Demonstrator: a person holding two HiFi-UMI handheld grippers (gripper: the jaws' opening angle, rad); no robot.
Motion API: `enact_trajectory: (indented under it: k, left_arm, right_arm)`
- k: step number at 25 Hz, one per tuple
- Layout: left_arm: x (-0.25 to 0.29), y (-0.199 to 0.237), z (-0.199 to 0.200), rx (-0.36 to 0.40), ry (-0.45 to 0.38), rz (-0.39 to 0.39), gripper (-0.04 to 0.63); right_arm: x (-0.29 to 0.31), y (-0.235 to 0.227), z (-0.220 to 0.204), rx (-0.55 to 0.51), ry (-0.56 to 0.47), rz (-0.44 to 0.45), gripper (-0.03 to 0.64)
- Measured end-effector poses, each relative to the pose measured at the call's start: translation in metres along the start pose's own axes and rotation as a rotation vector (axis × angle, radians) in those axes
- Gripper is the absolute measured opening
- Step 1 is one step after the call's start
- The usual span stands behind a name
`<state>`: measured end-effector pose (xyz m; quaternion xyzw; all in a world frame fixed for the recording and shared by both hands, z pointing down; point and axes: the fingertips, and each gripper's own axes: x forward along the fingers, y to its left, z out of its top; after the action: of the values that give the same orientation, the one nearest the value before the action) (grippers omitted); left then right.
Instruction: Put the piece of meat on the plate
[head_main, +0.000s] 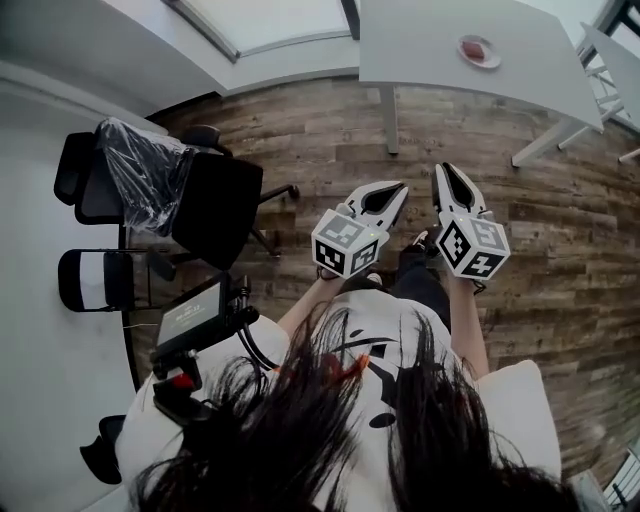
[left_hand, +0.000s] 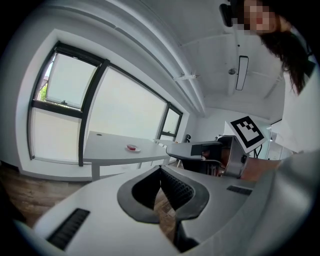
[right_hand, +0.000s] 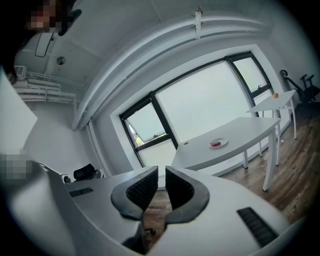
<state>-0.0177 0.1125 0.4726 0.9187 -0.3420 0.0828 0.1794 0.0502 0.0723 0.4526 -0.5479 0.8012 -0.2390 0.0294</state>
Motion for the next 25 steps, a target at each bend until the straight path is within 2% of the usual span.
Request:
enact_trajectory:
  k: [3, 8, 17, 25]
  left_arm:
    - [-0.033, -0.007, -0.014, -0.007, -0.007, -0.010, 0.005]
    - [-0.056, -0.018, -0.026, -0.019, -0.025, -0.026, 0.005]
    - [-0.083, -0.047, -0.031, 0.011, -0.058, -0.118, 0.005]
    - [-0.084, -0.051, -0.023, 0.028, -0.071, -0.125, 0.005]
  right_arm:
    - [-0.024, 0.029, -0.021, -0.001, -0.003, -0.009, 0.049]
    - [-0.056, 0.050, -0.042, -0.027, 0.004, -0.030, 0.049]
    - [-0.095, 0.077, -0.054, -0.068, -0.030, -0.082, 0.049]
    - [-0.098, 0.082, -0.053, -0.084, -0.028, -0.079, 0.049]
